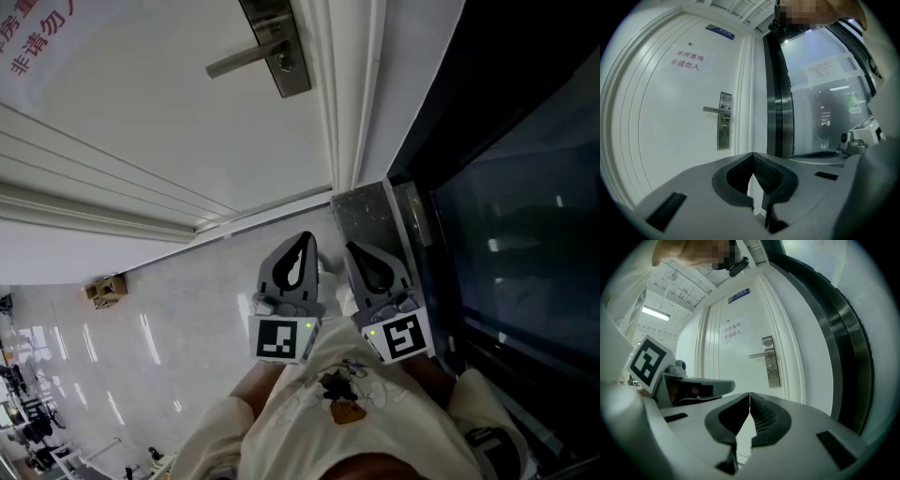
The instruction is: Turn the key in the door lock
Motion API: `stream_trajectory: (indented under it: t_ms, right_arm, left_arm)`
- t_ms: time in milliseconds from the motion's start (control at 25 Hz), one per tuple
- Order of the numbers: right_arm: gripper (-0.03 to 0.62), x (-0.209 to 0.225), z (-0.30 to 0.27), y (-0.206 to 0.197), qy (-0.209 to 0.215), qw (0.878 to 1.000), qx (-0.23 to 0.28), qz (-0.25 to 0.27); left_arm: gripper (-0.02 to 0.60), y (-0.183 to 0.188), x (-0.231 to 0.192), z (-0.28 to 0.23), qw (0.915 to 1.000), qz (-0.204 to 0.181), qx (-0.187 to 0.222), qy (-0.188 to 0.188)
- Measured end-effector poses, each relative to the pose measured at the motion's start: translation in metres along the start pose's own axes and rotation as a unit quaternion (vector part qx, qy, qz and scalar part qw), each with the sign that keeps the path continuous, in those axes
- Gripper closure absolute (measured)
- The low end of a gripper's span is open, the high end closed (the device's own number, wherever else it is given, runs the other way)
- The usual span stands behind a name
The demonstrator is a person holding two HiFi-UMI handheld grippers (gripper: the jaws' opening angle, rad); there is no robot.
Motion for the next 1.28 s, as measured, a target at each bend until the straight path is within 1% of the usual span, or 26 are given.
stream_trajectory:
  t_ms: [120, 240, 280, 320, 360, 440, 520, 560, 600, 680, 760, 800, 880, 1120, 1280]
  right_arm:
    - [0.588, 0.009, -0.030, -0.013, 0.009, 1.000, -0.015, -0.003]
    - [0.586, 0.021, -0.071, -0.017, 0.002, 1.000, 0.002, 0.007]
    - [0.586, 0.023, -0.084, -0.016, -0.001, 1.000, 0.005, 0.011]
    - [0.586, 0.025, -0.096, -0.016, -0.004, 1.000, 0.006, 0.015]
    - [0.586, 0.028, -0.107, -0.015, -0.008, 1.000, 0.007, 0.019]
    - [0.586, 0.039, -0.128, -0.013, -0.018, 0.999, 0.014, 0.026]
    - [0.586, 0.049, -0.147, -0.011, -0.032, 0.999, 0.019, 0.025]
    - [0.586, 0.052, -0.153, -0.009, -0.039, 0.999, 0.019, 0.022]
    - [0.586, 0.054, -0.158, -0.008, -0.044, 0.999, 0.020, 0.019]
    - [0.586, 0.060, -0.165, -0.007, -0.048, 0.998, 0.021, 0.016]
    - [0.587, 0.067, -0.172, -0.010, -0.050, 0.998, 0.018, 0.016]
    - [0.587, 0.070, -0.174, -0.012, -0.052, 0.998, 0.015, 0.016]
    - [0.586, 0.077, -0.177, -0.012, -0.056, 0.998, 0.009, 0.015]
    - [0.588, 0.099, -0.182, -0.005, -0.067, 0.998, 0.016, 0.016]
    - [0.588, 0.108, -0.186, -0.006, -0.073, 0.997, 0.019, 0.010]
  left_arm:
    - [0.578, 0.005, -0.028, -0.033, 0.9992, -0.039, 0.005, -0.011]
    - [0.578, 0.013, -0.052, -0.067, 0.9967, -0.064, 0.018, -0.048]
    - [0.573, 0.015, -0.059, -0.075, 0.9956, -0.068, 0.023, -0.061]
    - [0.548, 0.016, -0.065, -0.083, 0.9943, -0.073, 0.024, -0.073]
    - [0.541, 0.017, -0.071, -0.091, 0.9929, -0.083, 0.024, -0.082]
    - [0.522, 0.020, -0.083, -0.108, 0.9881, -0.121, 0.024, -0.091]
    - [0.486, 0.023, -0.093, -0.126, 0.9802, -0.175, 0.021, -0.091]
    - [0.480, 0.023, -0.096, -0.135, 0.9743, -0.207, 0.018, -0.088]
    - [0.475, 0.024, -0.098, -0.143, 0.9665, -0.242, 0.017, -0.083]
    - [0.456, 0.027, -0.100, -0.160, 0.9477, -0.311, 0.020, -0.070]
    - [0.453, 0.032, -0.101, -0.176, 0.9328, -0.354, 0.026, -0.064]
    - [0.453, 0.035, -0.101, -0.184, 0.9278, -0.366, 0.028, -0.065]
    - [0.449, 0.040, -0.101, -0.199, 0.9217, -0.381, 0.031, -0.064]
    - [0.449, 0.046, -0.108, -0.237, 0.9138, -0.402, 0.030, -0.050]
    - [0.449, 0.043, -0.109, -0.249, 0.8993, -0.433, 0.027, -0.055]
Point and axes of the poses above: the fingertips, and each gripper's own axes: z backward along the fingers, x to its right, y out of its top, the point moved 3 cm from there along z, backward along the fingers, and after that the axes turned 13 degrees about x, right-handed, at the moved point
